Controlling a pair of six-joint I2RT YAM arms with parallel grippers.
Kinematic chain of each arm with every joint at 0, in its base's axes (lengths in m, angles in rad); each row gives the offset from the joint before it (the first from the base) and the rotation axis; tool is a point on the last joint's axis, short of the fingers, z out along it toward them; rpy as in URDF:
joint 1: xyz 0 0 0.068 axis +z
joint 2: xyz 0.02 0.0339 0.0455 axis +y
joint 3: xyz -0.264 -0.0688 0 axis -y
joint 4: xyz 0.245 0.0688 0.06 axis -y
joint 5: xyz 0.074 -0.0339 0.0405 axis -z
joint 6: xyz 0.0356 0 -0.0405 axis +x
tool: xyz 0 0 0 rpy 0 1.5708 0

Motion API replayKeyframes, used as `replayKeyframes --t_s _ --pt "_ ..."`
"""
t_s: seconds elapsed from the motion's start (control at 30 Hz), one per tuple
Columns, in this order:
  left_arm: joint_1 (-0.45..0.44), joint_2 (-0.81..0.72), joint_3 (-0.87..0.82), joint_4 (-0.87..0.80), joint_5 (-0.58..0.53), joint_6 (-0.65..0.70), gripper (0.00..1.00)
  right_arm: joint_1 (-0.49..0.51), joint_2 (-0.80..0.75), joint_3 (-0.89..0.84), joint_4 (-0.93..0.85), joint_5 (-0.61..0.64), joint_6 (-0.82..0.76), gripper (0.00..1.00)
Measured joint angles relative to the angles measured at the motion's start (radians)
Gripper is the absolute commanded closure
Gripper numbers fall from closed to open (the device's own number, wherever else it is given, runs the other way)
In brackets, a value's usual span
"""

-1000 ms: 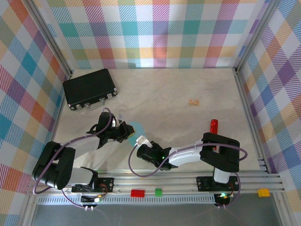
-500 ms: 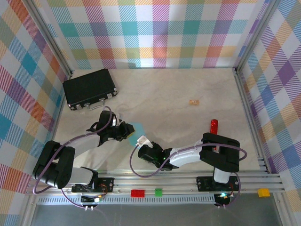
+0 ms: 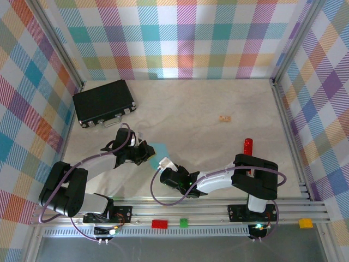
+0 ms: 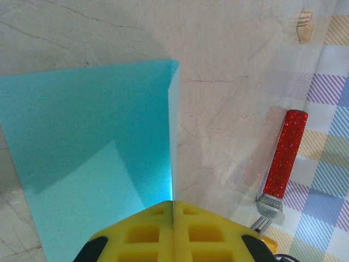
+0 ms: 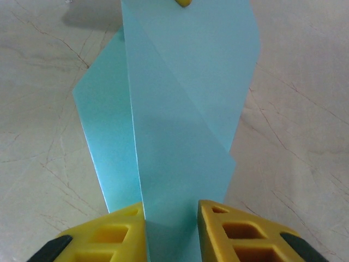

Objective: Fold a paper plane with a square sheet of paper (pick it up from the middle)

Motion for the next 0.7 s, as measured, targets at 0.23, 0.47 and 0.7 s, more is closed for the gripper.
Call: replayKeyframes --t_s 0.23,0.47,0.7 --pt "0.0 0.0 0.002 0.0 0.0 0.0 1.0 -0.001 0.0 0.0 0.0 0.006 -0.011 0.77" --pt "0.0 0.0 0.006 -0.001 0.0 0.0 1.0 -0.001 0.0 -0.003 0.022 0.005 -0.018 0.74" --pt "0.0 0.001 0.007 -0.008 0.0 0.0 1.0 -0.002 0.0 -0.007 0.037 -0.005 -0.021 0.81"
